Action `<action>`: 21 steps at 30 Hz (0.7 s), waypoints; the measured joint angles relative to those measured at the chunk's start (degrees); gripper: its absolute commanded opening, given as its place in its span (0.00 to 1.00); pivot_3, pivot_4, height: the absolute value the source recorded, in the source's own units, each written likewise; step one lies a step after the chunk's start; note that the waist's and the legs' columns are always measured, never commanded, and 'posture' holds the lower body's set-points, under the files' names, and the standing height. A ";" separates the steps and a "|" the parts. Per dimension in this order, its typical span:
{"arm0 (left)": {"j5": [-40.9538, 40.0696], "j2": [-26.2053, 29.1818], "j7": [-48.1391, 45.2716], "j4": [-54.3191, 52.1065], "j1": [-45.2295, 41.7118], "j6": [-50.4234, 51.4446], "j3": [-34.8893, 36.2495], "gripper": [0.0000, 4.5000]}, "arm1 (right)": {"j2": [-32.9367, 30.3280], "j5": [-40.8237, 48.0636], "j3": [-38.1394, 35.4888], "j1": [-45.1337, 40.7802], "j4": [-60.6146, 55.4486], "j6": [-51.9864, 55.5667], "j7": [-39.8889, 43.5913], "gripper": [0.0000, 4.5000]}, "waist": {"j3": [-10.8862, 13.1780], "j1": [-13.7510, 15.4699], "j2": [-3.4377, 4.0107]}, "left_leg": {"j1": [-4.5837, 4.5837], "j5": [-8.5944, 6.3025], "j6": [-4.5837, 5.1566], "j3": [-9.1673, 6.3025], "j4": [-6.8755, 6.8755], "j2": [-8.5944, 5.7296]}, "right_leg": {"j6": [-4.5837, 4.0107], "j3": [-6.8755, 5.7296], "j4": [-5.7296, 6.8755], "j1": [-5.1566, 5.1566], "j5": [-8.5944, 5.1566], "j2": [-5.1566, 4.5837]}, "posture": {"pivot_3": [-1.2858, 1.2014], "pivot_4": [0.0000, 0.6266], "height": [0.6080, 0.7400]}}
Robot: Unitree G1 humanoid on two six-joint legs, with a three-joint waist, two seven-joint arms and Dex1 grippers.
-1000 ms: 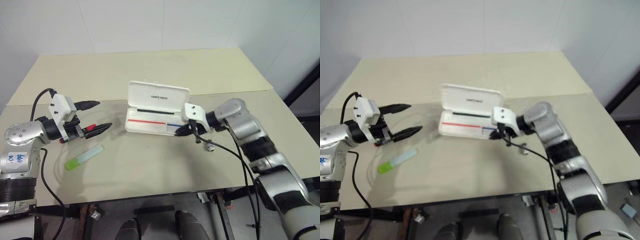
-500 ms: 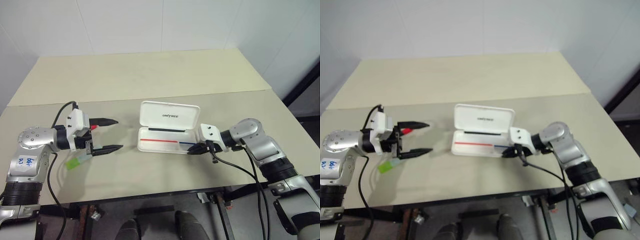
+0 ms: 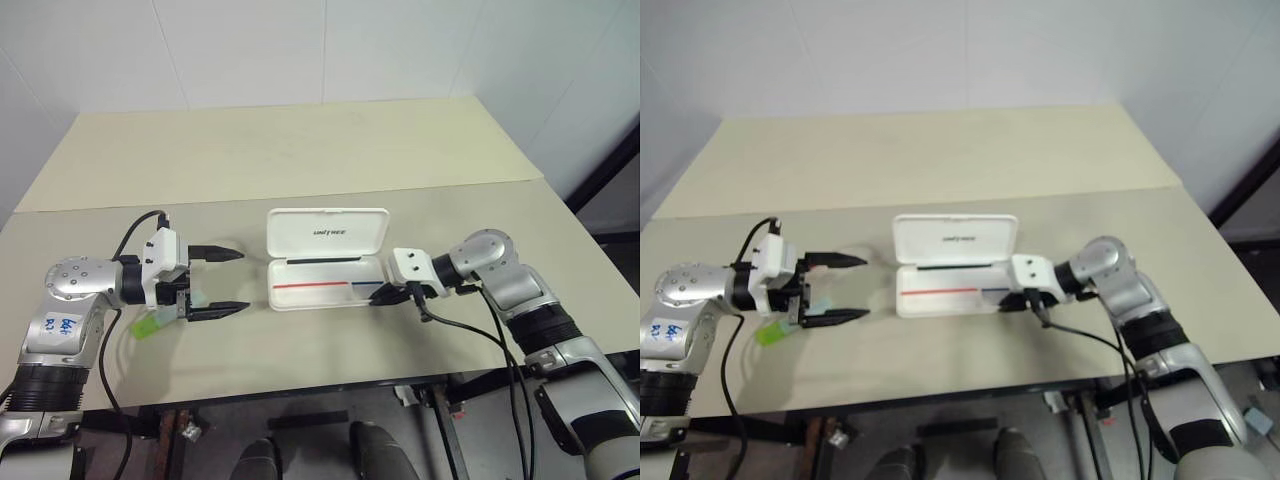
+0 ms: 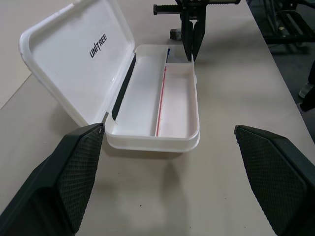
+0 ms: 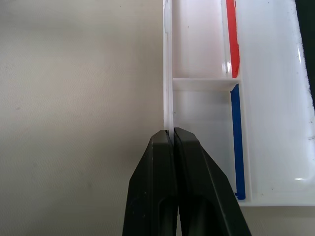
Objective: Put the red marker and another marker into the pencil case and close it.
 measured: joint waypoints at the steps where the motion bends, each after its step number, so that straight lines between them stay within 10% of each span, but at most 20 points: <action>1: 0.01 0.00 0.06 0.01 0.00 -0.03 0.00 1.00 | 0.01 -0.11 0.13 -0.11 0.00 0.13 0.00 0.00 | 0.00 0.00 0.00 | 0.01 0.00 0.00 0.00 0.00 0.00 | -0.01 0.00 0.01 0.00 0.00 0.00 | 0.52 0.24 1.00; 9: 0.28 -0.30 0.45 0.17 -0.57 -0.57 -0.56 1.00 | 2.31 -1.66 0.94 -0.75 0.80 0.62 -0.69 0.36 | 0.00 0.03 0.00 | 0.04 0.00 0.00 0.00 0.05 0.00 | -0.02 0.00 0.13 0.00 -0.01 0.00 | 0.52 0.24 1.00; 21: 0.41 -0.30 0.54 0.50 -0.72 -1.33 -0.63 1.00 | 1.41 1.20 0.47 -1.42 -5.56 3.87 0.57 0.36 | 0.00 0.18 0.00 | 0.01 0.00 0.00 -0.01 0.06 0.00 | -0.01 0.00 0.10 0.00 -0.01 0.00 | 0.52 0.24 1.00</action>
